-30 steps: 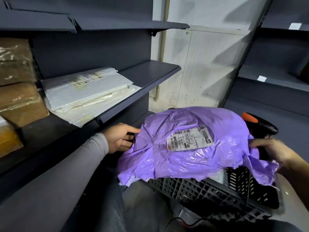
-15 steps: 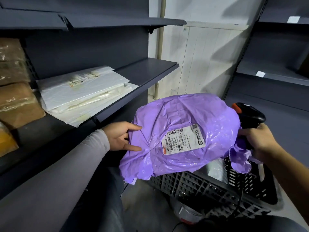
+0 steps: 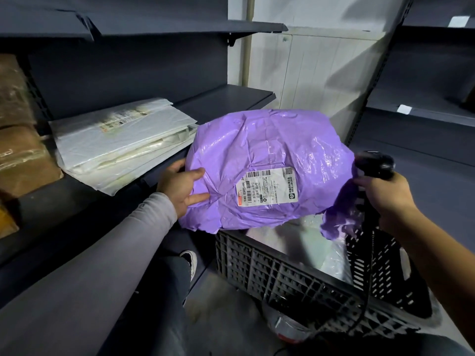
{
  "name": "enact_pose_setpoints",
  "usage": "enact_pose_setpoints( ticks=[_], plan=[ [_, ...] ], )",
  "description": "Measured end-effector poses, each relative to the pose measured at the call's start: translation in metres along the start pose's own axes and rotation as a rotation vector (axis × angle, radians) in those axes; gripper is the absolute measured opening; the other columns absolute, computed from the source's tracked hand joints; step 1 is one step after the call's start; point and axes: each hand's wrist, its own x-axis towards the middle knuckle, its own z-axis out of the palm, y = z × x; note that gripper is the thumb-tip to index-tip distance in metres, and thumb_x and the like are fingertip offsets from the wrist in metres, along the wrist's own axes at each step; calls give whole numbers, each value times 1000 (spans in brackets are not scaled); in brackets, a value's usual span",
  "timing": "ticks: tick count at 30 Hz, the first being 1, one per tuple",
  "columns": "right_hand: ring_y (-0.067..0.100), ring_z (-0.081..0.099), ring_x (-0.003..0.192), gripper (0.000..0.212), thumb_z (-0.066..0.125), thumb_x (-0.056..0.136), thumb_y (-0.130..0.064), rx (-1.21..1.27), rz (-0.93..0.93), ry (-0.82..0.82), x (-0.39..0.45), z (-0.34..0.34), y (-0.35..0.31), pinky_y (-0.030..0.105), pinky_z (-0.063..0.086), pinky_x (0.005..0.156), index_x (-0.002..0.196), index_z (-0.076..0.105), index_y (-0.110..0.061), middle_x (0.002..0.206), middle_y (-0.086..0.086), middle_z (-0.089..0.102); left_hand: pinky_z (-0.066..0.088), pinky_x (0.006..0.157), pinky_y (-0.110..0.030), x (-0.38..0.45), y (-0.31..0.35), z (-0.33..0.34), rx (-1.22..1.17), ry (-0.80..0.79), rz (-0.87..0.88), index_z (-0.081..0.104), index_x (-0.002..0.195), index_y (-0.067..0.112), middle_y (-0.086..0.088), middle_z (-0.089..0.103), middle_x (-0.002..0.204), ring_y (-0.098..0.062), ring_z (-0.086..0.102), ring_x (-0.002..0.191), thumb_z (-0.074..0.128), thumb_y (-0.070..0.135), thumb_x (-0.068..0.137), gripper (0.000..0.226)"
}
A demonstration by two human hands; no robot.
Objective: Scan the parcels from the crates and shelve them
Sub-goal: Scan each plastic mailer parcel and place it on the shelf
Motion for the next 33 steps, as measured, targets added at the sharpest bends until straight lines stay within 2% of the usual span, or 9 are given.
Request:
enact_pose_setpoints(
  ticks=[3, 6, 9, 12, 14, 18, 22, 27, 33],
  plan=[
    [25, 56, 64, 16, 67, 78, -8, -61, -60, 18, -5, 5, -1, 44, 47, 64, 91, 74, -15, 71, 9, 61, 63, 57, -43, 5, -5, 2, -17, 6, -7, 62, 129, 23, -6, 62, 138, -34, 63, 122, 68, 8, 98, 35],
    [27, 62, 63, 21, 65, 79, -20, -173, -177, 117, -7, 6, 3, 44, 55, 67, 85, 72, -39, 71, 2, 65, 63, 60, -46, 5, -7, 5, -64, -30, -68, 64, 123, 24, -10, 65, 133, -35, 64, 117, 64, 9, 100, 28],
    [23, 53, 58, 13, 62, 73, -22, -199, -219, 102, -8, 7, 10, 42, 49, 63, 83, 67, -28, 62, 0, 59, 60, 73, -49, 3, -8, 11, -113, -91, -147, 65, 113, 29, -7, 67, 124, -26, 66, 105, 56, 12, 104, 20],
    [21, 55, 58, 16, 66, 82, -11, -66, -135, -76, -21, 16, 8, 33, 46, 54, 96, 69, -19, 76, 6, 65, 56, 91, -52, 5, -11, 14, -149, -129, -164, 65, 119, 30, -1, 72, 115, -20, 67, 103, 51, 15, 107, 24],
    [20, 64, 61, 20, 68, 90, -6, -59, -51, -232, -35, 23, 6, 30, 49, 50, 107, 71, -15, 90, 10, 73, 57, 91, -47, 6, -16, 14, -96, -175, -136, 63, 131, 29, 1, 74, 117, -18, 69, 106, 50, 13, 107, 32],
    [21, 67, 64, 12, 71, 93, -10, -48, 42, -422, -68, 42, 13, 32, 49, 52, 104, 72, -12, 87, 8, 75, 55, 99, -49, 5, -22, 15, -82, -183, -128, 59, 141, 26, 1, 75, 115, -20, 68, 114, 53, 10, 105, 40],
    [23, 64, 64, 11, 71, 93, -11, -52, 115, -506, -89, 56, 25, 34, 50, 54, 103, 69, -10, 85, 8, 74, 59, 91, -46, 6, -24, 9, -96, -173, -149, 64, 135, 26, 0, 77, 116, -21, 68, 117, 58, 16, 103, 34],
    [20, 64, 60, 14, 72, 92, -14, -112, 128, -520, -100, 66, 40, 34, 49, 51, 104, 67, -10, 89, 9, 75, 64, 74, -40, 9, -32, 1, -64, -136, -111, 66, 135, 23, -3, 73, 123, -22, 69, 113, 63, 8, 99, 39],
    [27, 56, 54, 11, 70, 92, -11, -105, 132, -509, -106, 74, 52, 33, 44, 49, 97, 63, -5, 79, 9, 70, 60, 85, -42, 8, -41, 1, -63, -113, -88, 68, 125, 23, -1, 75, 107, -18, 72, 98, 62, 7, 100, 31]
  ],
)
